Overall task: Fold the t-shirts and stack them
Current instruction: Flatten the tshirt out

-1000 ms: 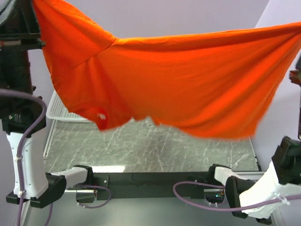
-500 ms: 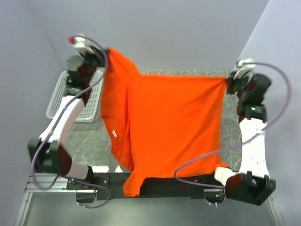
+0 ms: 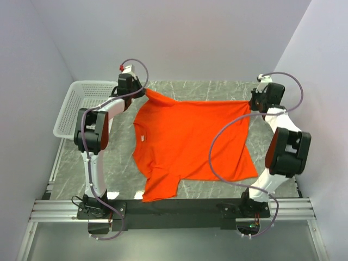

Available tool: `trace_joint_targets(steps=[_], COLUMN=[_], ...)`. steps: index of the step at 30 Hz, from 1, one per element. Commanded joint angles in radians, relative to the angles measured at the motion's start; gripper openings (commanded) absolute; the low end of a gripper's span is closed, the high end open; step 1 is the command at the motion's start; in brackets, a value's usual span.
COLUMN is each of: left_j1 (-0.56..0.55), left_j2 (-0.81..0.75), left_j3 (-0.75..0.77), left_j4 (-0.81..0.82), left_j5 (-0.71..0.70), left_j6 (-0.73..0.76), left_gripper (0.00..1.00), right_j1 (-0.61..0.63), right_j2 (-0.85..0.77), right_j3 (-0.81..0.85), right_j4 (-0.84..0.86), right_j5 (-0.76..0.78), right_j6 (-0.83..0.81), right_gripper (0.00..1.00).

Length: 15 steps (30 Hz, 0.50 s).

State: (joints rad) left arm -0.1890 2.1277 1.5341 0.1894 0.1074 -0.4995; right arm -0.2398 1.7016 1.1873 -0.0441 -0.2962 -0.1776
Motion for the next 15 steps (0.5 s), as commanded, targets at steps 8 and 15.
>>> trace_joint_targets(steps=[8, 15], left_j1=[-0.009, -0.004], left_j2=[0.064, 0.018], left_j3=[0.239, 0.245], left_j4=[-0.033, -0.027], left_j5=[-0.020, -0.097], left_j6=[0.009, 0.065], left_gripper=[0.01, 0.01], right_j1=[0.014, 0.022], right_j2=[0.165, 0.234], right_j3=[0.253, 0.385], right_j4=[-0.014, -0.114], right_j5=[0.085, 0.040], right_j6=[-0.016, -0.057], right_gripper=[0.00, 0.00])
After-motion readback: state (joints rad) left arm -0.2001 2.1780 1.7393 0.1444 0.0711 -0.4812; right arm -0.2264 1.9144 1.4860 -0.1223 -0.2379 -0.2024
